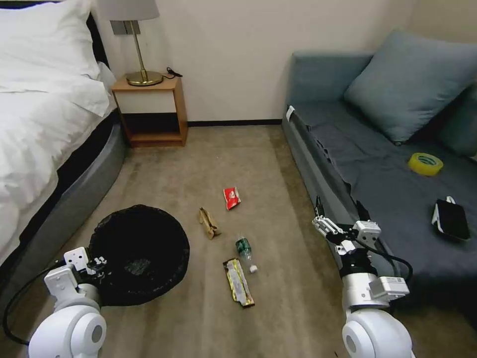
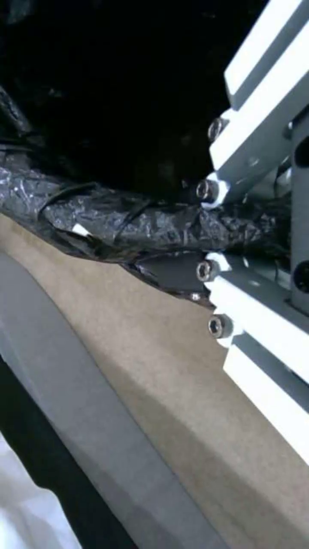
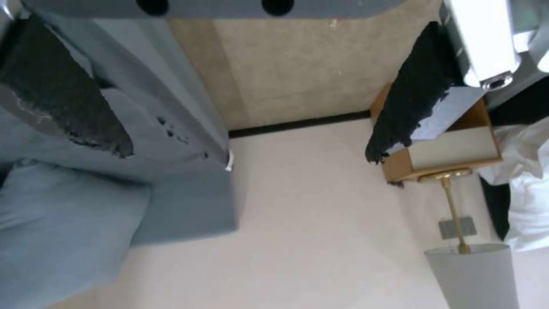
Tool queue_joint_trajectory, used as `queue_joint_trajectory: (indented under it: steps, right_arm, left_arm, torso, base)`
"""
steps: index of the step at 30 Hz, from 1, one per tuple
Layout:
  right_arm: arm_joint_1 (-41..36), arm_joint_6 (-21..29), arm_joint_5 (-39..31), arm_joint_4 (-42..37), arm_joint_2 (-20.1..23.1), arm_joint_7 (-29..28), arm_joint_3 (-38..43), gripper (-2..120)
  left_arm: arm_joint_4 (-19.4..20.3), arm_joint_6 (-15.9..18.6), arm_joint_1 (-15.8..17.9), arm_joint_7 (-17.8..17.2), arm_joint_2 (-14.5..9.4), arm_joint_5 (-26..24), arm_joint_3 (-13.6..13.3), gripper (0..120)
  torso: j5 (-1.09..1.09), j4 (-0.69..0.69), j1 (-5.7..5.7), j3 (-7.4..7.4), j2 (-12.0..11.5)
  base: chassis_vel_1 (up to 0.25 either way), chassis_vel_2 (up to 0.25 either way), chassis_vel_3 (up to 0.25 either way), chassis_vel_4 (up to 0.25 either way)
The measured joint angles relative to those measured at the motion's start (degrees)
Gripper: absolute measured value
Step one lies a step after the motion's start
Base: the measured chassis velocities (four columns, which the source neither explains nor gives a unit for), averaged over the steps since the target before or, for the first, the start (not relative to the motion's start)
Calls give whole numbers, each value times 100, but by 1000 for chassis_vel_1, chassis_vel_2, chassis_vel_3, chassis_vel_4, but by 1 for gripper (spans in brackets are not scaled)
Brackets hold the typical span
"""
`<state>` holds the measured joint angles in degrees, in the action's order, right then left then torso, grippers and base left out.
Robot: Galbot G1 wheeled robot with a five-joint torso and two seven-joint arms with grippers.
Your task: Pick up the trash bin, then pick up the garbage on the floor and place it into the trash bin.
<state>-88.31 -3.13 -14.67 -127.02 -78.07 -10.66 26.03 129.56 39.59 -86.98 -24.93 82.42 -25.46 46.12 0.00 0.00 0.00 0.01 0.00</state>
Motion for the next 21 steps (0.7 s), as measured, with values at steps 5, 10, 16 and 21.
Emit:
queue_joint_trajectory:
  steps: [5, 10, 16, 21]
  right_arm:
    - [-13, 68, -37, 85, 56, -1, -106, 100]
    - [-66, 79, -26, 189, 102, -6, -161, 100]
    - [26, 109, 69, 328, 130, -54, -281, 100]
    - [310, 400, 87, 440, 311, -207, -506, 100]
  left_arm:
    - [-7, 0, 61, 53, -13, 2, 11, 2]
    - [-93, -16, 74, 109, -52, -19, 24, 2]
    - [-221, -50, 125, 128, -67, -27, 30, 2]
    - [-312, -52, 153, 141, -83, -27, -1, 2]
  torso:
    - [0, 0, 0, -2, 0]
    - [0, 0, -1, -2, 0]
    - [0, 0, 0, -1, 0]
    - [0, -1, 0, -1, 0]
  base:
    - [0, 0, 0, 0]
    - [0, 0, 0, 0]
    - [-58, 40, 53, -44]
    - [-28, 41, 31, -35]
